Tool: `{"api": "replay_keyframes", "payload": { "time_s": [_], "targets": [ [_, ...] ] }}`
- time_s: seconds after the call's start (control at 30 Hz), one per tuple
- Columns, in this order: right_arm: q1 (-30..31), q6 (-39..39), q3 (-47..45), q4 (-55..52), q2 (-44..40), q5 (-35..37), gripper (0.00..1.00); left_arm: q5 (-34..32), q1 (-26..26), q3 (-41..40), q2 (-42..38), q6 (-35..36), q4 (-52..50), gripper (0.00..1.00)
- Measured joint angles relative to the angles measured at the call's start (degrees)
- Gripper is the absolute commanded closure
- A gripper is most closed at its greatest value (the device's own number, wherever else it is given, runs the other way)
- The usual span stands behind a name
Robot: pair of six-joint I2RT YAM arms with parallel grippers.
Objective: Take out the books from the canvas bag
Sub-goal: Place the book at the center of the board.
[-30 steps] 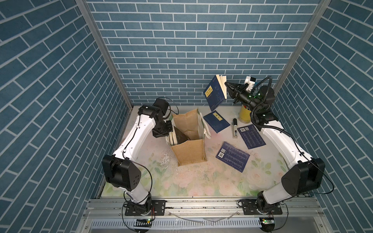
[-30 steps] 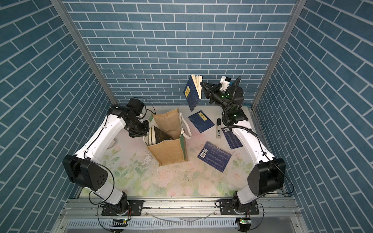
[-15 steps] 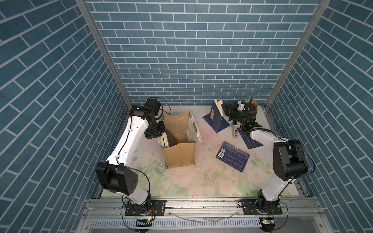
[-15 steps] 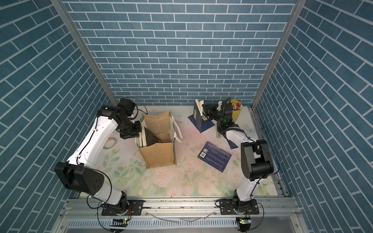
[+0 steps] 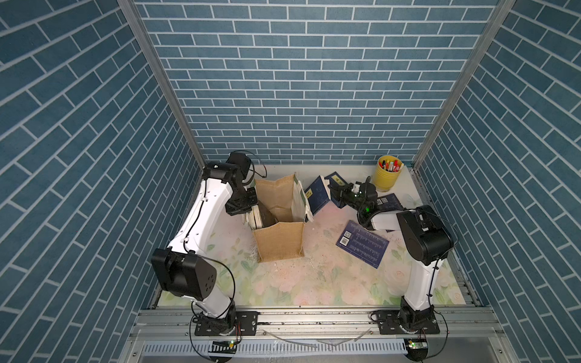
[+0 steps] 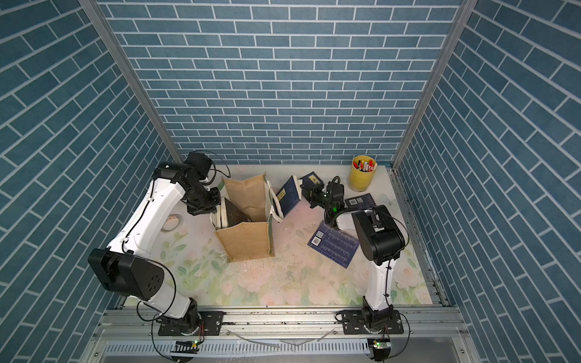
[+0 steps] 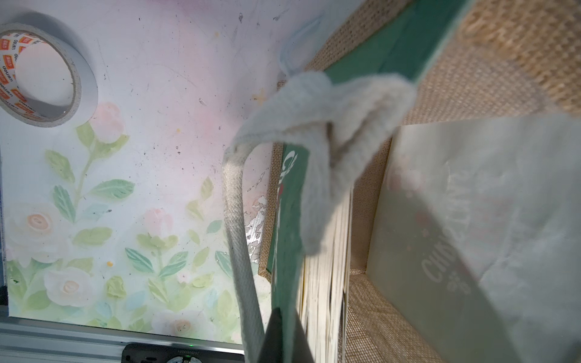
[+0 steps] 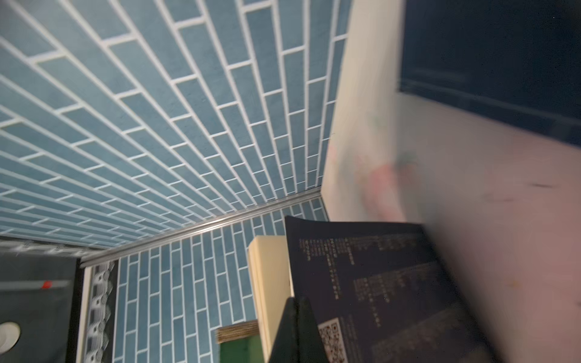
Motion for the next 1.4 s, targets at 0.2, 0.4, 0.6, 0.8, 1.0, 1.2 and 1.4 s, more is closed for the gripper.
{"api": "replay_keyframes", "payload": {
  "time_s": [0.2, 0.4, 0.6, 0.8, 1.0, 1.2, 1.4],
  "targets": [
    [-1.44, -3.08, -7.5, -0.68, 0.02, 0.66, 1.0, -0.11, 0.0, 1.6, 1.27, 0.09, -0.35, 1.0],
    [-1.44, -11.82, -8.76, -8.11, -0.28, 0.79, 0.97, -1.73, 0.0, 1.88, 1.51, 0.22, -0.76, 1.0],
    [-0.83, -20.94, -5.25, -20.9, -1.05, 0.87, 0.83, -3.87, 0.96, 1.68, 1.36, -0.13, -1.73, 1.0],
    [1.29, -30.27, 2.45, -35.56, -1.44, 1.77, 0.51, -4.39, 5.42, -0.94, -1.25, -1.27, -2.03, 1.0],
    [2.91, -38.99, 4.59, -53.4, -6.62, 3.96, 0.42, -4.7, 8.68, -3.37, -3.58, -1.31, -2.01, 1.0],
    [2.75, -46.12, 7.76, -72.7, -13.55, 7.39, 0.43, -2.6, 9.25, -5.07, -3.87, -1.03, 0.22, 1.0],
    [4.94, -54.51, 28.5, -87.93, -14.14, 6.51, 0.42, 1.73, 9.27, -7.85, -5.73, -0.9, 3.96, 1.0]
  ]
}}
